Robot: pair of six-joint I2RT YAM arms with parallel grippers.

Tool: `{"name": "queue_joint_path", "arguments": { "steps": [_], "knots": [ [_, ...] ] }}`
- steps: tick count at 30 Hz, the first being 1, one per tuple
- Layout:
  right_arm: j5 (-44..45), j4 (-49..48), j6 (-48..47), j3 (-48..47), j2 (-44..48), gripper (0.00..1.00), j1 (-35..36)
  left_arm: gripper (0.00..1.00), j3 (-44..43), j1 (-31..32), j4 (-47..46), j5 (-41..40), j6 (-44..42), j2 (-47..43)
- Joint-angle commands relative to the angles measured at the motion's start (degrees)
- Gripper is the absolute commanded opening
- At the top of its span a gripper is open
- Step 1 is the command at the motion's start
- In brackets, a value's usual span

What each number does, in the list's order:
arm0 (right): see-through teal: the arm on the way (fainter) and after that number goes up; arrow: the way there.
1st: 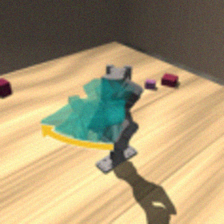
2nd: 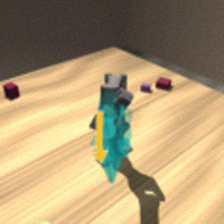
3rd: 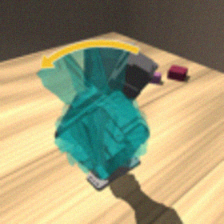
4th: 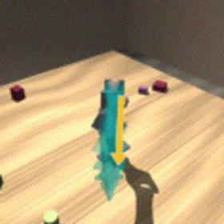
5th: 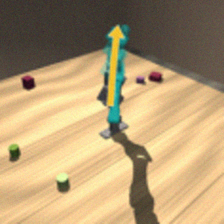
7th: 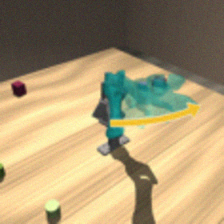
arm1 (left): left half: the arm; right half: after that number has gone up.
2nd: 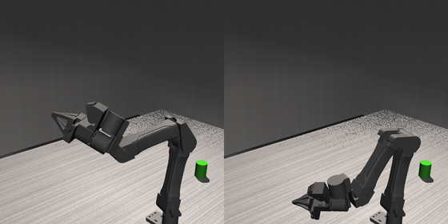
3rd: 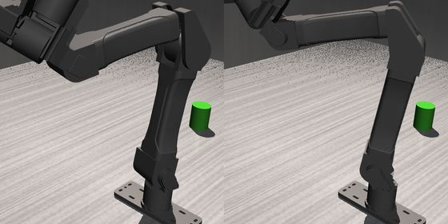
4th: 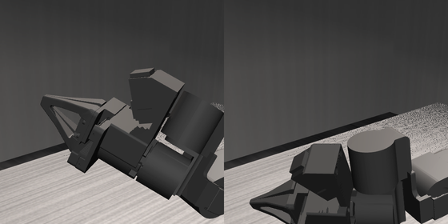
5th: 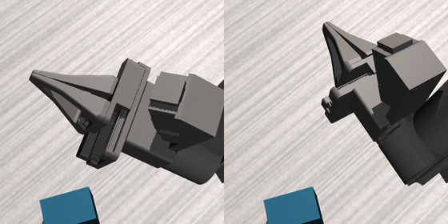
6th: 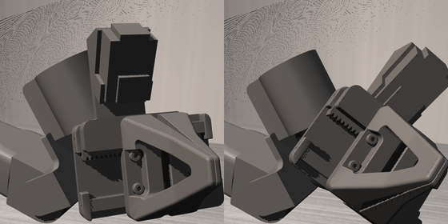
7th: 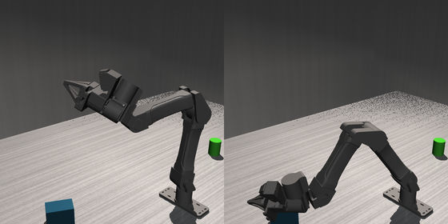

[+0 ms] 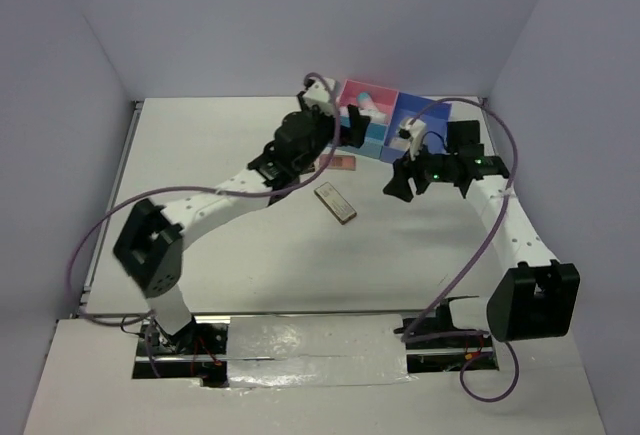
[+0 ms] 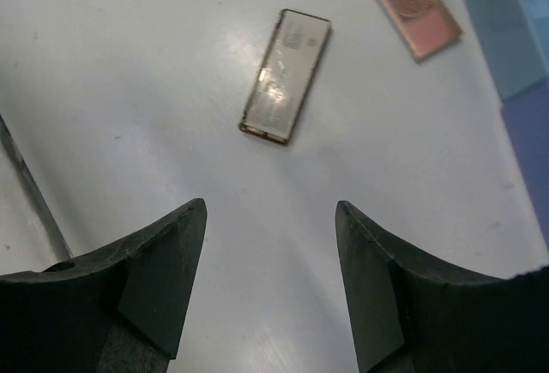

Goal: Organize the makeup

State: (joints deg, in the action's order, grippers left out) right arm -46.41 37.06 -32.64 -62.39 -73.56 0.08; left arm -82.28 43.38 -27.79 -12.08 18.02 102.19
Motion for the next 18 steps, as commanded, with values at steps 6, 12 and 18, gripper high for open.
{"name": "queue_joint_path", "arguments": {
  "steps": [6, 12, 18],
  "knots": [
    [19.68, -2.69, 9.60, -2.64, -5.62, 0.69, 19.33, 0.99, 19.07, -8.82, 23.10, -9.20, 4.63, -26.31],
    [27.86, -3.39, 18.92, -9.22, -16.68, 0.77, 27.87, 0.99, 30.06, -14.28, 34.38, -6.03, 10.62, -39.77],
    [36.47, -2.70, 29.12, -17.05, -26.44, 0.82, 32.17, 0.99, 41.05, -14.63, 35.96, -7.87, 18.79, -50.24]
  ]
}}
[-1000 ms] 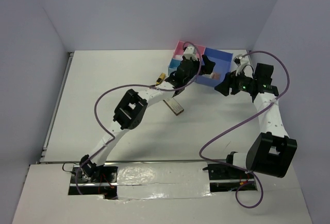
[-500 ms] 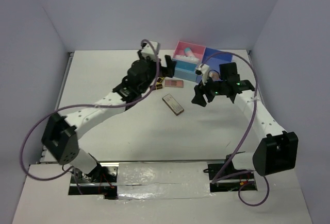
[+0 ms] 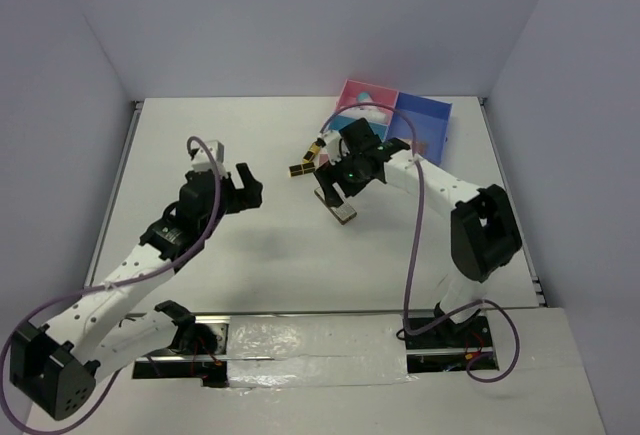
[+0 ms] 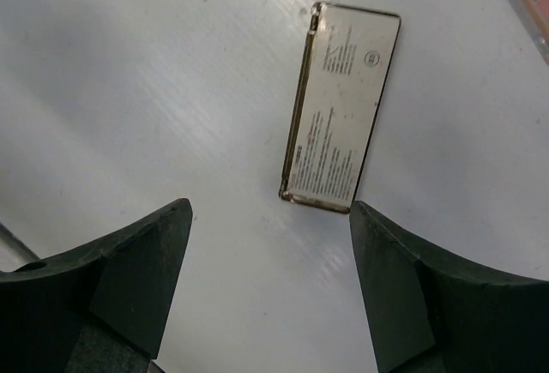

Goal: Organize the makeup

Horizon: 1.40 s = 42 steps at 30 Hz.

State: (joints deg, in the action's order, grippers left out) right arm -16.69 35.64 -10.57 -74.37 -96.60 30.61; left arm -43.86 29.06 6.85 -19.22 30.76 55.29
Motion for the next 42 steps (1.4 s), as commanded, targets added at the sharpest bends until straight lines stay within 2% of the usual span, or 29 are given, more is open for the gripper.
{"name": "queue_joint_path", "arguments": {
  "steps": [1, 4, 11, 19, 28, 32, 34, 36, 38, 39, 42],
  "knots": [
    [8.06, -1.19, 7.57, -5.87, -4.47, 0.82, 2.17, 0.99, 5.07, -0.32, 1.41, -0.73, 8.50, -5.52],
    [11.49, -1.71, 9.42, -7.98, -8.50, 0.82, 3.84, 0.99, 9.04, -0.32, 0.88, -0.20, 10.80, -8.95],
    [16.60, 0.84, 10.04, -15.10, -18.17, 0.83, 4.99, 0.99, 10.02, -0.49, 3.87, -1.78, 10.99, -11.43],
    [20.64, 0.57, 8.46, -16.69, -22.23, 0.83, 4.99, 0.99, 10.72, -0.49, 2.99, -1.34, 10.98, -10.55],
    [20.12, 0.57, 6.61, -15.72, -25.13, 0.81, 5.07, 0.99, 11.16, -0.49, 2.37, -0.73, 11.07, -9.76],
    [18.19, 1.01, 6.09, -15.28, -25.66, 0.76, 4.99, 0.99, 11.34, -0.49, 2.11, -0.64, 11.16, -9.58],
    [17.48, 1.01, 6.00, -14.76, -25.49, 0.70, 4.90, 0.99, 11.51, -0.49, 2.03, -0.47, 11.25, -9.32],
    [16.95, 1.01, 5.47, -14.32, -24.96, 0.59, 4.98, 0.99, 11.51, -0.49, 1.76, -0.38, 11.42, -9.15],
    [16.60, 0.92, 5.21, -13.35, -24.34, 0.52, 4.98, 0.99, 11.60, -0.58, 1.59, -0.29, 11.42, -9.06],
    [15.29, 0.92, 4.77, -12.82, -23.82, 0.45, 4.90, 0.99, 11.51, -0.50, 1.59, -0.29, 11.42, -8.97],
    [14.40, 0.66, 3.63, -11.25, -21.18, 0.36, 4.90, 0.99, 11.51, -0.58, 1.59, -0.38, 11.34, -8.71]
  ]
}}
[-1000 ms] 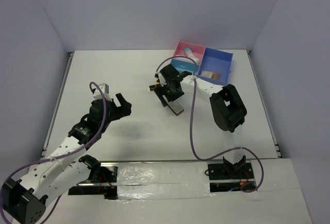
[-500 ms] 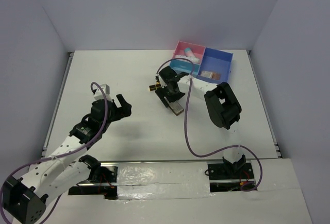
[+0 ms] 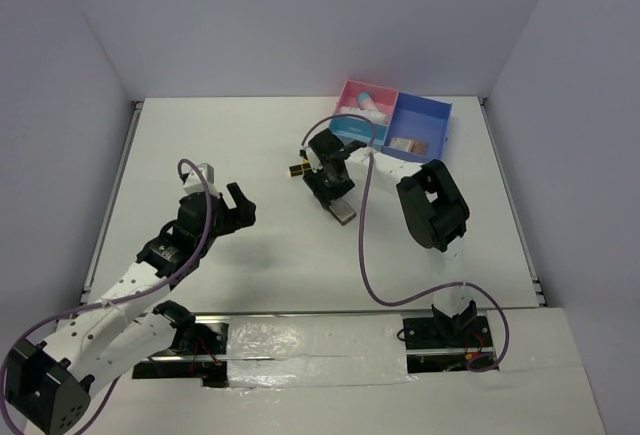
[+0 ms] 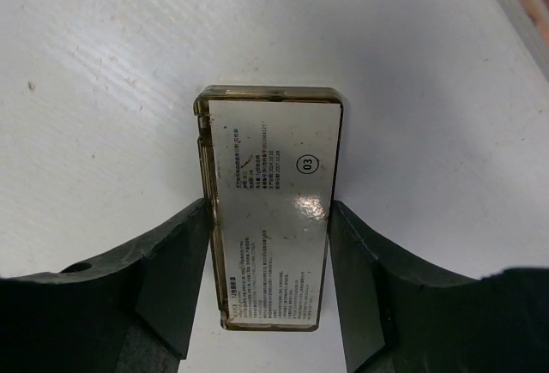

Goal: Organize the makeup

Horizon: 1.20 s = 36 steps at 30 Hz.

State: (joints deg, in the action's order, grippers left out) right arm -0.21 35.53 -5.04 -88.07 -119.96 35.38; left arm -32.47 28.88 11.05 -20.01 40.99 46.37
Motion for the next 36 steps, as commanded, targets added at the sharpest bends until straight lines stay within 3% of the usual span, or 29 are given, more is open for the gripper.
{"name": "queue_joint_path", "arguments": {
  "steps": [1, 7, 16, 20, 25, 36],
  "knots": [
    [-2.25, 0.77, -2.25, 2.90, 4.10, 0.33, 0.05, 0.99, 0.04, -0.41, -2.70, 0.50, 1.11, 0.21],
    [-0.50, -1.94, -8.84, 7.12, 14.13, 0.24, -0.22, 0.99, 0.39, -0.41, -4.10, 1.20, 1.28, 1.26],
    [6.27, -11.70, -26.57, 12.13, 27.58, 0.23, -6.09, 0.99, 0.48, -0.41, -5.33, 2.08, 1.37, 2.76],
    [8.38, -13.29, -32.92, 10.12, 27.07, 0.22, -10.84, 0.99, 0.74, -0.50, -5.86, 2.34, 1.55, 2.94],
    [6.62, -7.93, -37.85, 2.40, 23.03, 0.21, -17.26, 0.99, 0.74, -0.50, -5.78, 2.52, 1.55, 3.20],
    [13.83, -20.93, -50.85, 2.91, 16.17, 0.20, -23.68, 0.99, 0.74, -0.50, -6.04, 2.69, 1.46, 3.73]
  ]
}}
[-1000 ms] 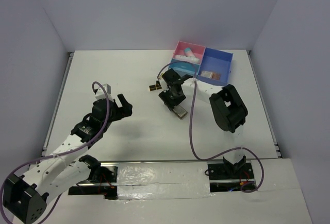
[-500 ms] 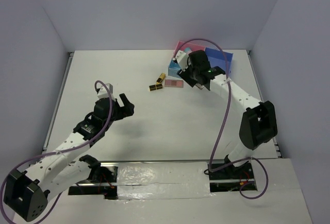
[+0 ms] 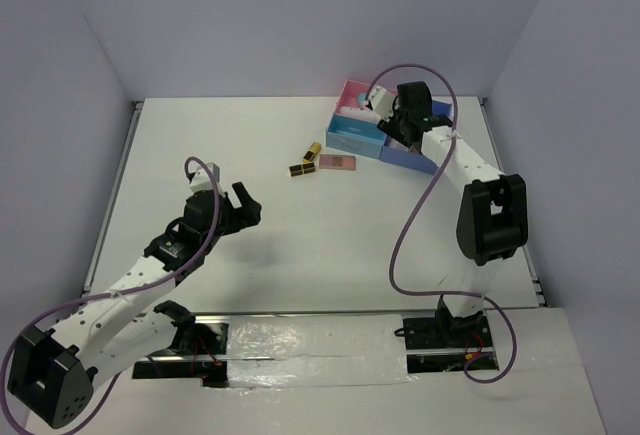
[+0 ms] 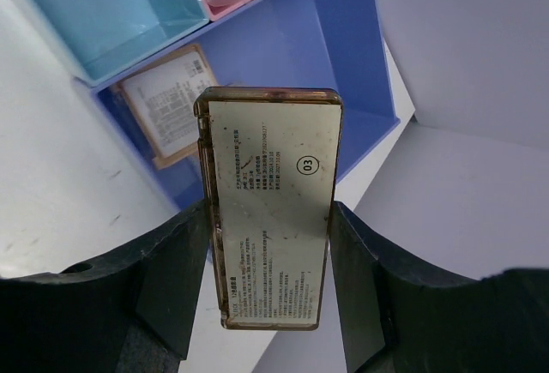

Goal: Organize the makeup

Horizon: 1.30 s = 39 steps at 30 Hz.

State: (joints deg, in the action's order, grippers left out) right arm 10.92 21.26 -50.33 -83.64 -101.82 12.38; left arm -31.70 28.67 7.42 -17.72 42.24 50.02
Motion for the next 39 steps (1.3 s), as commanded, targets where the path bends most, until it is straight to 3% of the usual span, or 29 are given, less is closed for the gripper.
{"name": "queue_joint_path", "arguments": {
  "steps": [1, 10, 12, 19, 27, 32, 35, 39],
  "knots": [
    [2.71, -7.45, -6.01, -1.79, -3.37, 0.20, -1.04, 0.99, 0.06, -0.28, -2.32, 0.31, 0.21, 0.17],
    [2.27, -8.16, -6.98, -7.16, -10.24, 0.33, -2.54, 0.99, 0.33, -0.28, -1.97, -0.04, 0.30, -0.01],
    [2.18, -8.42, -7.15, -7.16, -11.03, 0.39, -2.54, 0.99, 0.41, -0.28, -2.06, -0.13, 0.30, -0.01],
    [1.04, -6.50, -6.46, -7.33, -11.73, 0.76, -3.15, 0.99, 0.24, -0.28, -2.50, 0.05, -0.05, 0.69],
    [-2.82, 0.96, -3.03, -10.23, -10.68, 0.90, -5.00, 0.99, -0.29, -0.36, -3.38, 0.49, -0.66, 2.10],
    [-16.87, 13.79, -1.88, -16.37, -8.92, 0.97, -5.96, 0.99, 0.15, -0.36, -4.34, 0.75, -0.67, 2.36],
    [-27.83, 24.06, -3.02, -19.98, -8.13, 0.97, -5.70, 0.99, 0.07, -0.54, -4.78, 1.28, -0.93, 2.98],
    [-39.90, 30.77, -5.57, -22.80, -7.52, 0.97, -5.61, 0.99, -0.90, -0.54, -4.78, 1.89, -1.54, 4.47]
  ]
}}
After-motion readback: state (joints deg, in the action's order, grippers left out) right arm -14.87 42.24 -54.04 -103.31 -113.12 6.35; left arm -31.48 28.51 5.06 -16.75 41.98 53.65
